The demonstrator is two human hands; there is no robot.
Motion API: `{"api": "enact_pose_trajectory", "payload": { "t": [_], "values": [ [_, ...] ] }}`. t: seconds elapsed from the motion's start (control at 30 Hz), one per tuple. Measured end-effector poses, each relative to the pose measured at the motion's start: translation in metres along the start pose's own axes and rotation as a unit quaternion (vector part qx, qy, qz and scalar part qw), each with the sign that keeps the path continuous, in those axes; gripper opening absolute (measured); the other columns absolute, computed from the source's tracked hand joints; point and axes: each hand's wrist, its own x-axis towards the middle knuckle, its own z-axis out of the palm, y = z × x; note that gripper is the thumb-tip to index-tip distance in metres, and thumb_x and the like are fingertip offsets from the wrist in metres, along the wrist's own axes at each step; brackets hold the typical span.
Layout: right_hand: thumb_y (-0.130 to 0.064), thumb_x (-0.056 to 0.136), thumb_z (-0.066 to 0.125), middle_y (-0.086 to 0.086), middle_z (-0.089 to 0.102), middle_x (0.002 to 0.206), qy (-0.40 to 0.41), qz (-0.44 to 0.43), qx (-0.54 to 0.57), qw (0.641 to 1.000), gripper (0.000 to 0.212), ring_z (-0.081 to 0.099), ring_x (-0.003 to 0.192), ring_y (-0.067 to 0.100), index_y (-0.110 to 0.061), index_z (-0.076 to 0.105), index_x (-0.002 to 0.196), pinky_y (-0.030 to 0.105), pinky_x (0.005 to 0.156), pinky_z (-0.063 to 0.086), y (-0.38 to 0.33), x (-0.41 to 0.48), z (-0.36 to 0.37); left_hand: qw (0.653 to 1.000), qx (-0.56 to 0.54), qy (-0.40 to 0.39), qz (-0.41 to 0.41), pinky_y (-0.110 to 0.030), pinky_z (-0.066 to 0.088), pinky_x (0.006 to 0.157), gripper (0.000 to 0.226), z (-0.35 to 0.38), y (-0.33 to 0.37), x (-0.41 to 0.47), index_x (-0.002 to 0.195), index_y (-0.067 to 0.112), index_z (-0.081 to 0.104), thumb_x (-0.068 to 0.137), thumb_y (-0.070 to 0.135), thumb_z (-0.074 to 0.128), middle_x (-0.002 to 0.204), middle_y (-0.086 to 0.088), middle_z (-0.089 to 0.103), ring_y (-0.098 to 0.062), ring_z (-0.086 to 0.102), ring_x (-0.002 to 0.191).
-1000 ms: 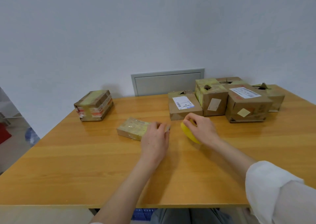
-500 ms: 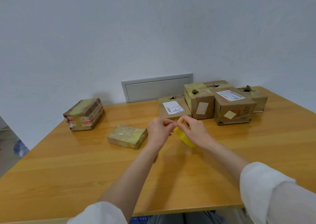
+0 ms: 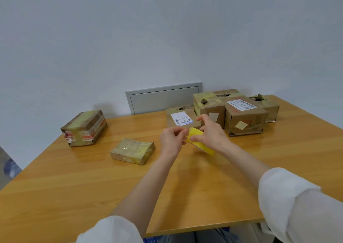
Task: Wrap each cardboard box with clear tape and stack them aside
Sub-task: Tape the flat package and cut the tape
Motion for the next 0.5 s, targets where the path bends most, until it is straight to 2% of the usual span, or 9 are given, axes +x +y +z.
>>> {"api": "enact_pose_trajectory", "payload": {
  "t": [0.1,0.2,0.3,0.37,0.43,0.5],
  "values": [
    [-0.035,0.076,0.078,0.006,0.063,0.121,0.008,-0.027,-0.052,0.998,0.062,0.057,0.114,0.028,-0.034,0.043,0.128,0.040,0.092,0.048,0.007,0.000,-0.001,0.998,-0.049,-0.046,0.008,-0.018,0.051,0.051,0.019,0.007,0.003,0.000,0.077,0.009,0.068,0.091,0.001,0.058,0.057,-0.004,0.056,-0.006,0.051,0.047],
    [-0.039,0.083,0.070,0.003,0.064,0.119,0.016,-0.057,-0.123,0.991,0.046,0.059,0.109,0.026,-0.040,0.049,0.124,0.036,0.083,0.050,0.012,-0.002,-0.005,0.996,-0.059,-0.073,0.010,-0.018,0.050,0.050,0.017,0.012,0.001,0.003,0.084,0.006,0.069,0.093,0.001,0.056,0.059,-0.005,0.056,-0.003,0.051,0.047],
    [-0.038,0.088,0.065,0.000,0.063,0.121,0.022,-0.080,-0.196,0.977,0.041,0.058,0.110,0.025,-0.040,0.051,0.127,0.033,0.079,0.047,0.015,-0.006,-0.007,0.996,0.009,-0.085,0.015,-0.023,0.050,0.053,0.021,0.012,-0.009,0.004,0.092,0.010,0.071,0.094,0.002,0.052,0.065,-0.001,0.061,-0.007,0.054,0.054],
    [-0.036,0.089,0.065,-0.003,0.061,0.126,0.025,-0.097,-0.247,0.964,0.043,0.056,0.116,0.022,-0.039,0.051,0.129,0.033,0.087,0.047,0.020,-0.010,-0.002,0.990,0.111,-0.076,0.029,-0.030,0.055,0.066,0.022,0.007,-0.018,0.007,0.102,0.015,0.071,0.095,0.007,0.051,0.071,0.004,0.066,-0.012,0.060,0.066],
    [-0.035,0.090,0.064,-0.006,0.060,0.129,0.007,-0.092,-0.298,0.950,0.045,0.054,0.119,0.019,-0.037,0.049,0.132,0.033,0.094,0.046,0.029,-0.012,0.004,0.981,0.182,-0.050,0.034,-0.035,0.055,0.081,0.025,-0.008,-0.025,0.010,0.115,0.017,0.066,0.096,0.012,0.050,0.085,0.006,0.072,-0.015,0.066,0.088],
    [-0.040,0.090,0.063,-0.004,0.060,0.128,-0.031,-0.068,-0.338,0.938,0.047,0.053,0.118,0.019,-0.036,0.048,0.134,0.033,0.096,0.045,0.032,-0.013,0.008,0.971,0.231,-0.026,0.048,-0.033,0.050,0.091,0.029,-0.027,-0.030,0.014,0.120,0.018,0.064,0.097,0.012,0.048,0.102,0.007,0.072,-0.016,0.062,0.106]
  ]
}}
